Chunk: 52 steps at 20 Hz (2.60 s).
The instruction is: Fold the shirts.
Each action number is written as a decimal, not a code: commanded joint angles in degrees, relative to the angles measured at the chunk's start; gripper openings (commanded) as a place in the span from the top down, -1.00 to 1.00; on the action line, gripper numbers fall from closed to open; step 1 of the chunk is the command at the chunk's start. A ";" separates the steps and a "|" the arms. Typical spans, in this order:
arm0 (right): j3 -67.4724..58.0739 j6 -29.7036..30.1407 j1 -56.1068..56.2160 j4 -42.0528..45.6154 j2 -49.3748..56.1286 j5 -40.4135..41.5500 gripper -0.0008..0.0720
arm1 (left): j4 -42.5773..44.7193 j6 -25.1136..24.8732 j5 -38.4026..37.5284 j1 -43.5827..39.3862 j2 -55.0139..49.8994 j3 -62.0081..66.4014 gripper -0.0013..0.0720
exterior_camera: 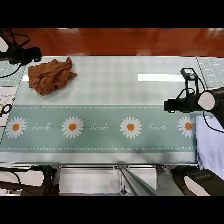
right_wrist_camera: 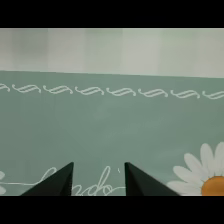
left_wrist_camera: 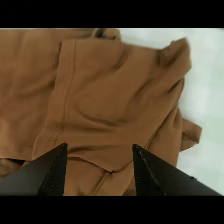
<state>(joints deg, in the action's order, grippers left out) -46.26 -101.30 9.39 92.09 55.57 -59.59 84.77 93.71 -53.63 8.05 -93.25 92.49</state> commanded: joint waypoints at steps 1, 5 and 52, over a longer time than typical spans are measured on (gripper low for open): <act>2.12 -2.36 0.02 -1.09 -1.38 0.83 -0.08 | -7.98 -6.29 -3.58 2.23 -8.04 2.14 -0.42; 2.12 -4.61 0.02 -1.09 -1.38 1.18 -0.08 | -7.82 -9.77 -4.79 1.07 -13.27 2.14 -0.42; 2.12 -1.49 0.02 -7.56 -30.53 -1.25 -0.07 | -22.18 3.67 16.63 -42.03 48.76 -43.30 0.87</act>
<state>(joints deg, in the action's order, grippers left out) -44.16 -102.74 9.39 84.55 25.08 -60.49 62.52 93.86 -39.11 -36.34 -49.50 65.87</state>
